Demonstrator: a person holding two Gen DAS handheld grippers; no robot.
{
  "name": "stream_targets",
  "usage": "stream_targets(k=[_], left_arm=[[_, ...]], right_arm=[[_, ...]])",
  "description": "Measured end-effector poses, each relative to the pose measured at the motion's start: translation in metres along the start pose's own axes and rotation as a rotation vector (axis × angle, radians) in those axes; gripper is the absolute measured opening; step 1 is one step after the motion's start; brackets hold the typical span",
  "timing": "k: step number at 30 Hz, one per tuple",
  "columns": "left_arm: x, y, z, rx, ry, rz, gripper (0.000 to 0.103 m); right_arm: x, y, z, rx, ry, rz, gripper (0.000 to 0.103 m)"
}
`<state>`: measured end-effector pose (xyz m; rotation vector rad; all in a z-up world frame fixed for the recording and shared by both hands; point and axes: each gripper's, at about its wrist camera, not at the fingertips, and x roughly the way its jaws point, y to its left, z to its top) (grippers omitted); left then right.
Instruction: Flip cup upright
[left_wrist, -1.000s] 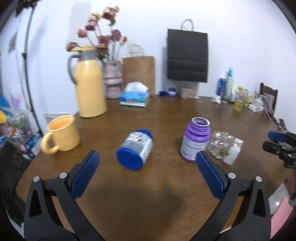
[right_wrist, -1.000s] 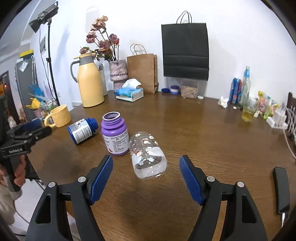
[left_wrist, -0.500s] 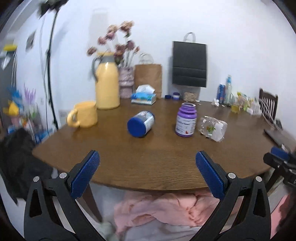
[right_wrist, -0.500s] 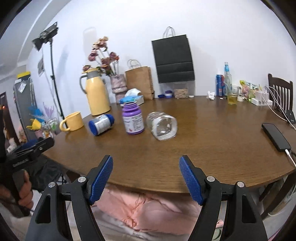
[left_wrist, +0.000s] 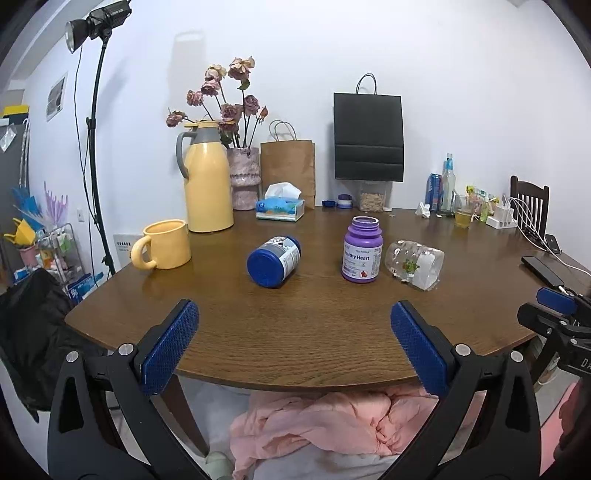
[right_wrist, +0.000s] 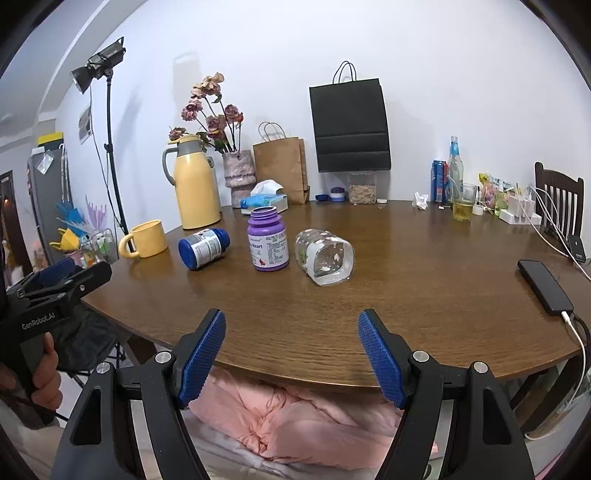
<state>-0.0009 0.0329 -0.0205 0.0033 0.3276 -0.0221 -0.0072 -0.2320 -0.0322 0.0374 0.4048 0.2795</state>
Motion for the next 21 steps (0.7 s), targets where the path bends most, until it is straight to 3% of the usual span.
stream_targets(k=[21], left_arm=[[-0.0049, -0.0014, 0.0024, 0.0, -0.023, -0.016, 0.103]], right_arm=[[-0.0005, -0.001, 0.0015, 0.0, 0.003, -0.002, 0.079]])
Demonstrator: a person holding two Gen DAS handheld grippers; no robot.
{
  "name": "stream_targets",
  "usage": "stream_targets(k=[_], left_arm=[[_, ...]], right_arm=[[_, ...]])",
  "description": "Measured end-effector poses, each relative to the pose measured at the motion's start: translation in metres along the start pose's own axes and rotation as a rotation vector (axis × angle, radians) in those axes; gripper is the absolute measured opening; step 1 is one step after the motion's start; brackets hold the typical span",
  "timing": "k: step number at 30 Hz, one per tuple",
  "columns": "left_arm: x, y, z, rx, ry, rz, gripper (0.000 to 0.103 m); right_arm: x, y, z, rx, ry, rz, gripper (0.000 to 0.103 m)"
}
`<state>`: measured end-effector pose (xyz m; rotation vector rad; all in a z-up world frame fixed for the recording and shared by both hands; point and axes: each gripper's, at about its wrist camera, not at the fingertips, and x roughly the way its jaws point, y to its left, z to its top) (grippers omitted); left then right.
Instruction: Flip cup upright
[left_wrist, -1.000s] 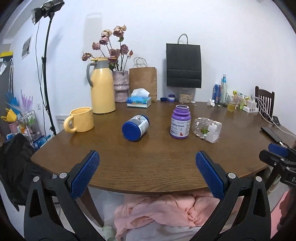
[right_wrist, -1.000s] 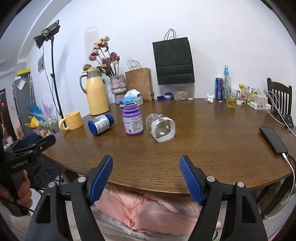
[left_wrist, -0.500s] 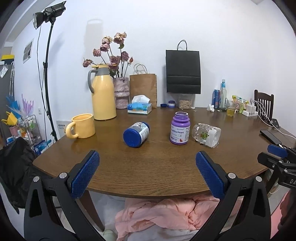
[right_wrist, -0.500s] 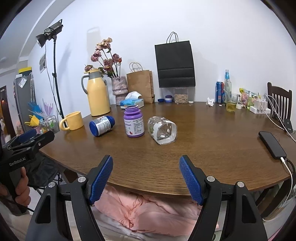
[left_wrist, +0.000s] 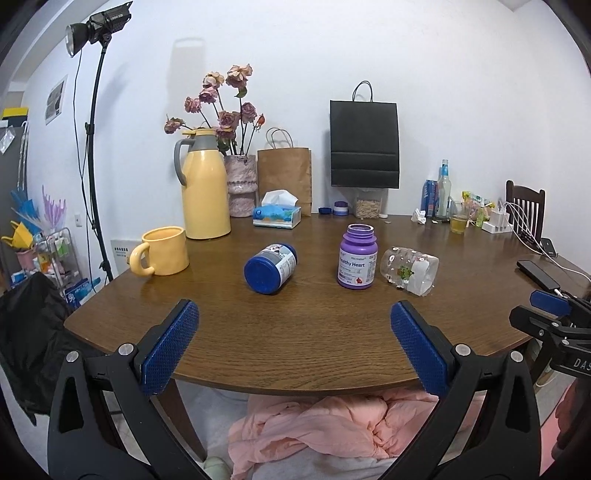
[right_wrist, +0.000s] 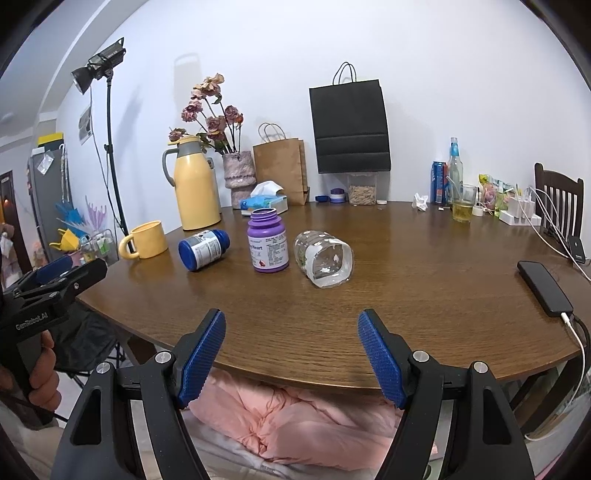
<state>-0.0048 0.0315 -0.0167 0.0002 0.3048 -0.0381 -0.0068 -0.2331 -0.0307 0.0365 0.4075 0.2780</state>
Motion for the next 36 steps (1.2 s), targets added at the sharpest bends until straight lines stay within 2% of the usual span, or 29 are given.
stream_targets(k=[36], left_arm=[[-0.0025, 0.0033, 0.0046, -0.009, -0.021, 0.008, 0.103]], right_arm=[[-0.0013, -0.0027, 0.0036, 0.009, -0.002, -0.018, 0.079]])
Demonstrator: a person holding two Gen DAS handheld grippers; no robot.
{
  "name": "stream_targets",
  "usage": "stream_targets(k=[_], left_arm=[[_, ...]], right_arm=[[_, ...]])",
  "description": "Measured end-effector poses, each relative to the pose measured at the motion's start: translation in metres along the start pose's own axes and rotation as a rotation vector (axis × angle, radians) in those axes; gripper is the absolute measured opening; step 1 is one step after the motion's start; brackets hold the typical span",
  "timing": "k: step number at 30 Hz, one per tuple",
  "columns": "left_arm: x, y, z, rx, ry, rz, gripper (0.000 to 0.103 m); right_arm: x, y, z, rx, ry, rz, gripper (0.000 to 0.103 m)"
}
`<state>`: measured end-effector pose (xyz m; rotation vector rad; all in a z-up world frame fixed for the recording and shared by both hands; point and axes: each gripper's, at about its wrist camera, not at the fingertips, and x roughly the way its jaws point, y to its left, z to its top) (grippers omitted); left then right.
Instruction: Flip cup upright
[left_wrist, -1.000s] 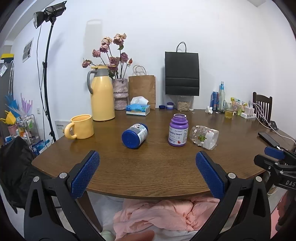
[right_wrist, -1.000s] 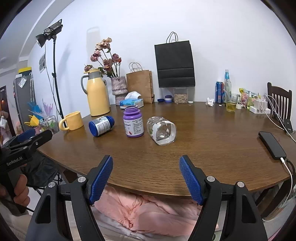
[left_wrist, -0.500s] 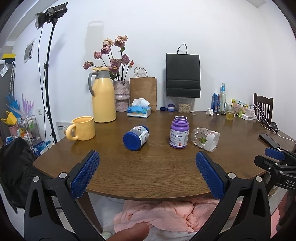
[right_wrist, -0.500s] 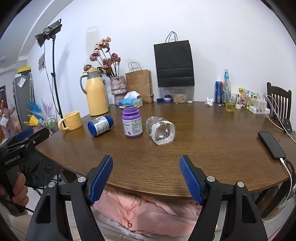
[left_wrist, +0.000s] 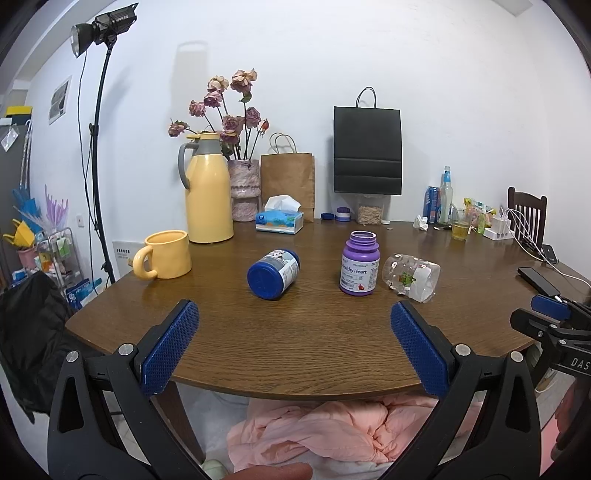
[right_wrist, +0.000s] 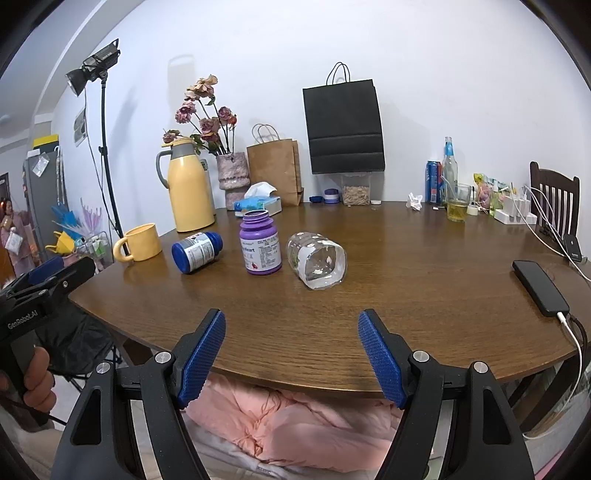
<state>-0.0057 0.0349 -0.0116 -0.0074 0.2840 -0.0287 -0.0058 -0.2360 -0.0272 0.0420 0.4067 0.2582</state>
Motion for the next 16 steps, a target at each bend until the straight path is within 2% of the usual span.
stream_targets(k=[16], left_arm=[[0.0003, -0.0016, 0.0008, 0.003, 0.001, -0.006, 0.103]], right_arm=[[0.0008, 0.0008, -0.0013, -0.003, -0.004, 0.0, 0.079]])
